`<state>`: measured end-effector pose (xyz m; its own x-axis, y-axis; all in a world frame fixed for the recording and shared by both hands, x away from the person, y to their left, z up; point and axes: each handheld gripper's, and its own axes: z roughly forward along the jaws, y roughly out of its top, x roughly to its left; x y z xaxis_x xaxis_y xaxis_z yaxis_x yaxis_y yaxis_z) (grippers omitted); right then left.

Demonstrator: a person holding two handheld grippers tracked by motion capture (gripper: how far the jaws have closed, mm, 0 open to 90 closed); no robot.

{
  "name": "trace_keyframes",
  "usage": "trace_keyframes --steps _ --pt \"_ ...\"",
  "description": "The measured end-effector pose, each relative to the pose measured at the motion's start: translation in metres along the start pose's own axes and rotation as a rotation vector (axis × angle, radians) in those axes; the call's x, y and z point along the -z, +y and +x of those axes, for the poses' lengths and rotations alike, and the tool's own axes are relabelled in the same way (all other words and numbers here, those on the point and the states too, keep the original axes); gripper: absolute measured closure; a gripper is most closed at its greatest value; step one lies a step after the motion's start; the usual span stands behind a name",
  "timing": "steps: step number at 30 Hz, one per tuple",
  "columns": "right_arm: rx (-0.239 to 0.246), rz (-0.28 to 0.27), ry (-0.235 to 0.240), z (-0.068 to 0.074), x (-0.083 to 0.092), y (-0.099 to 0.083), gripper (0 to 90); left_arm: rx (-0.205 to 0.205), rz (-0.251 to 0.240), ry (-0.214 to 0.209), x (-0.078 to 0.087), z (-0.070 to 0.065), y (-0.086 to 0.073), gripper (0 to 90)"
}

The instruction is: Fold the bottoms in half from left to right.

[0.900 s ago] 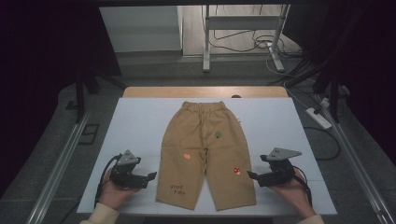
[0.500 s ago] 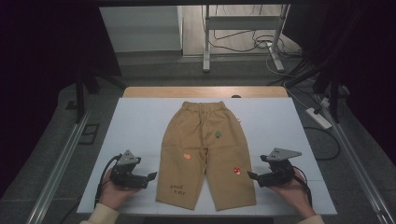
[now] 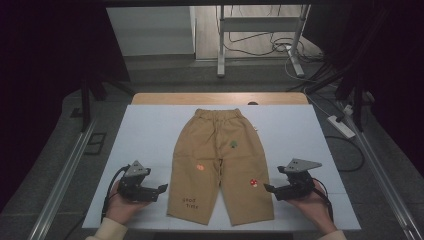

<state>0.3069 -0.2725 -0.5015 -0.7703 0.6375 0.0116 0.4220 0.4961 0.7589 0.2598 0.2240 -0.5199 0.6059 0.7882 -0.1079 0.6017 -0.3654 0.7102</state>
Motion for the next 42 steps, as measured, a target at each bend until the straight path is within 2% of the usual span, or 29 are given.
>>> trace_keyframes --steps 10,20,42 --pt "0.008 -0.012 0.015 0.007 -0.005 0.008 15.2 0.002 0.001 -0.001 -0.001 0.001 0.000 10.4" --pt "0.021 -0.017 0.052 0.019 -0.015 0.019 15.6 0.004 0.000 0.000 -0.001 0.002 0.001 10.4" --pt "0.069 0.002 0.123 0.046 -0.039 0.037 15.7 0.000 0.001 -0.002 -0.003 0.001 0.002 10.5"
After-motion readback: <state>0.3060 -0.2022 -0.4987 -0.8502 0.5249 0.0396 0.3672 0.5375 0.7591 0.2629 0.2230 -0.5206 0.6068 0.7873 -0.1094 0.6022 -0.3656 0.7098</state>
